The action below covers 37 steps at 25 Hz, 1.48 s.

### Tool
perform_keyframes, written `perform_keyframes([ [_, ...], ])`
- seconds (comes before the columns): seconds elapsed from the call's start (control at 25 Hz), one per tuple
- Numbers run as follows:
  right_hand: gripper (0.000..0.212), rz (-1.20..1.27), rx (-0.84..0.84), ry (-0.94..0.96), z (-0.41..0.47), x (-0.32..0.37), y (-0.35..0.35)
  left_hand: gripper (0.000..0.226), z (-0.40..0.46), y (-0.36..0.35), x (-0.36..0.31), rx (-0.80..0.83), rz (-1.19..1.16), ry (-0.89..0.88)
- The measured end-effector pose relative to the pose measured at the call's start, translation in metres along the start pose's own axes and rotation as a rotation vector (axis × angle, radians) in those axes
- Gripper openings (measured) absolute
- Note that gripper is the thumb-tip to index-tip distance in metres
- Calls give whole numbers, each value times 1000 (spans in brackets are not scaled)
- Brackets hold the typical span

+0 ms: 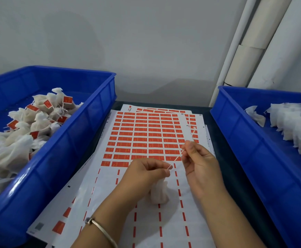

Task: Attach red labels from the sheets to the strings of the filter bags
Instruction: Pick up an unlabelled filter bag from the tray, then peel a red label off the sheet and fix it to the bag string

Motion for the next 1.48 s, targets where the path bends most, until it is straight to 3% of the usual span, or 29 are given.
perform_keyframes([
  [0.12,23,16,44,-51,-2,-11,-9,17,-2,1,1,15,-102,24],
  [0.24,40,-47,176,-107,-7,-19,-22,9,-4,10,-7,-13,-263,-40],
  [0.4,42,-656,529,-43,-31,-35,-53,7,-5,26,-11,-165,-342,-102],
  [0.52,55,-964,517,36,-31,-49,-54,6,-7,33,-12,-264,-359,-105],
  [0.64,21,-1031,478,23,-31,-54,-50,15,-8,40,-14,-303,-359,-107],
  [0.76,10,-848,497,-78,-31,-50,-47,18,-7,46,-13,-282,-446,-97],
  [0.88,27,-350,529,-270,-32,-46,-50,19,-4,43,-8,-211,-633,-29],
  [1.04,14,242,407,-395,-23,-42,-46,12,2,38,8,-215,-717,150],
  [1.12,30,400,358,-370,-18,-37,-40,10,3,39,11,-257,-512,153],
  [1.2,41,427,316,-313,-13,-27,-33,6,0,37,2,-299,-99,62],
  [1.28,33,322,296,-253,-10,-21,-28,7,-3,26,-11,-250,127,-77],
  [1.36,23,53,272,-179,-7,-18,-21,12,-7,15,-21,-156,206,-194],
  [1.48,22,-608,244,34,-6,-11,-16,11,-13,10,-34,-118,321,-342],
])
Point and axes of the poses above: each hand's wrist, its own z-axis towards the middle knuckle, its own y-axis out of the back of the hand, x = y × z, the point moved 9 cm from there along z, towards the middle knuckle, and after that the axes turned 3 degrees about y, right-handed, at the moved point
